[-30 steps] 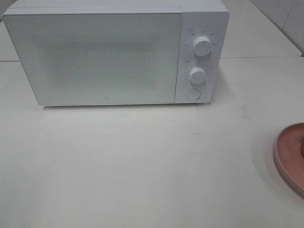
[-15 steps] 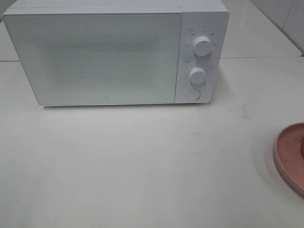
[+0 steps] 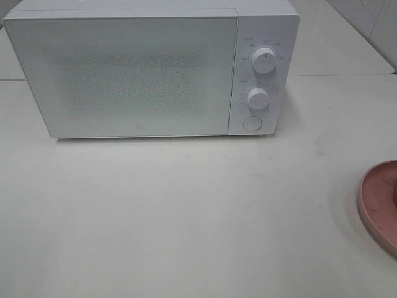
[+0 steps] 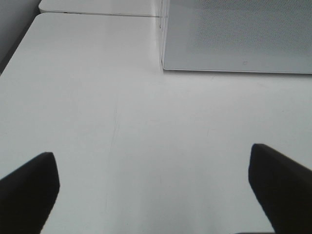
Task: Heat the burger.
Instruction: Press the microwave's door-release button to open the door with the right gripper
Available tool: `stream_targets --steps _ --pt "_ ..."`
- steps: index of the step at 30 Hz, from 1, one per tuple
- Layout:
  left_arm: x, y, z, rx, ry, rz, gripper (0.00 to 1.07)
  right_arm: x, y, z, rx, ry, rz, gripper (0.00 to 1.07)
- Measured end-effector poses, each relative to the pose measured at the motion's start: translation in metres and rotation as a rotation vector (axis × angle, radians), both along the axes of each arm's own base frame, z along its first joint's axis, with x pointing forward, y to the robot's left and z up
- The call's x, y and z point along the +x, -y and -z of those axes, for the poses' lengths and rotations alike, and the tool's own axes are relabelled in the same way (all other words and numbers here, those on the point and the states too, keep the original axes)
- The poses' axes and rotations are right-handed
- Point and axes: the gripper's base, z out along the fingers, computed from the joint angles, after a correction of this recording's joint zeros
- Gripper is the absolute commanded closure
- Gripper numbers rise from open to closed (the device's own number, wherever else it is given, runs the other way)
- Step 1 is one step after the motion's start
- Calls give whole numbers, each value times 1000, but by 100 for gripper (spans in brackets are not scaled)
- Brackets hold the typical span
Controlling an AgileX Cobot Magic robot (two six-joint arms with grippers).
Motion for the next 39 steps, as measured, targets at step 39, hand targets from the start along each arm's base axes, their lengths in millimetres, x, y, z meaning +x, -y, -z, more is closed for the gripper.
stream_targets --steps 39 --pt "0 0 0 0 0 0 9 125 -12 46 7 213 -45 32"
